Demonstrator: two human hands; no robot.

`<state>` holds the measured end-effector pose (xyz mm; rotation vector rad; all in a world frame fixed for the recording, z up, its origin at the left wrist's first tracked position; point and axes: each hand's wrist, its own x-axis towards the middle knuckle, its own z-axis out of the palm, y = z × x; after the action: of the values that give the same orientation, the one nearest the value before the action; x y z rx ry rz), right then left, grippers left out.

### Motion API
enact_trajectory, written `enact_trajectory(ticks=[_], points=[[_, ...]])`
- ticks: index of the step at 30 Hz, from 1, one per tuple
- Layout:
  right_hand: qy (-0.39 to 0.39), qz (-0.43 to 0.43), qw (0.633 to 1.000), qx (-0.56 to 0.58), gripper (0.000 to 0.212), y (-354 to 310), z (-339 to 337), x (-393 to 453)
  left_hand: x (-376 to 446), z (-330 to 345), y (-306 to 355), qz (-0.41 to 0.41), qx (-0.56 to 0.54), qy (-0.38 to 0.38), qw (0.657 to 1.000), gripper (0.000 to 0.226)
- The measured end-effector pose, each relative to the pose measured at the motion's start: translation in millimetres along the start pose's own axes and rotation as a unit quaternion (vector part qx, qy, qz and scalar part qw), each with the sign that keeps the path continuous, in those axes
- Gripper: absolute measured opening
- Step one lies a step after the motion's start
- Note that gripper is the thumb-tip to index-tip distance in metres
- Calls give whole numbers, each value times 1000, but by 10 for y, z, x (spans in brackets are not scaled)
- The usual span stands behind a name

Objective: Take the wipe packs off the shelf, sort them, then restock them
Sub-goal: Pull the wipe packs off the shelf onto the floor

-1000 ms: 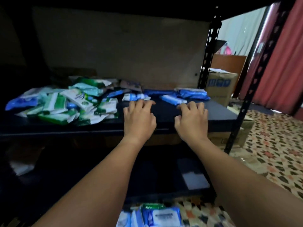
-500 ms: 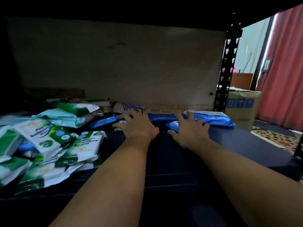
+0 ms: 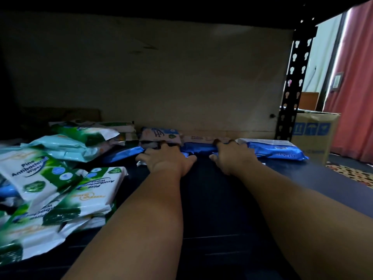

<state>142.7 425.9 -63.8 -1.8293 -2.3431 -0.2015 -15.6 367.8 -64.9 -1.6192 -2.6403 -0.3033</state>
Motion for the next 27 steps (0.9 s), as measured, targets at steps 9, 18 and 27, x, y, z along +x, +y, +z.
enact_trajectory(ticks=[9,18,27], points=[[63,-25,997,-46,39,-136,4,74,29,11,22,-27,-10,6,1000,88],[117,-59,991,-39,33,-114,7,-37,-2,-31,-21,3,-49,51,997,49],[172,-56,984,12,34,83,-271,-467,-466,-158,-99,56,18,129,990,44]])
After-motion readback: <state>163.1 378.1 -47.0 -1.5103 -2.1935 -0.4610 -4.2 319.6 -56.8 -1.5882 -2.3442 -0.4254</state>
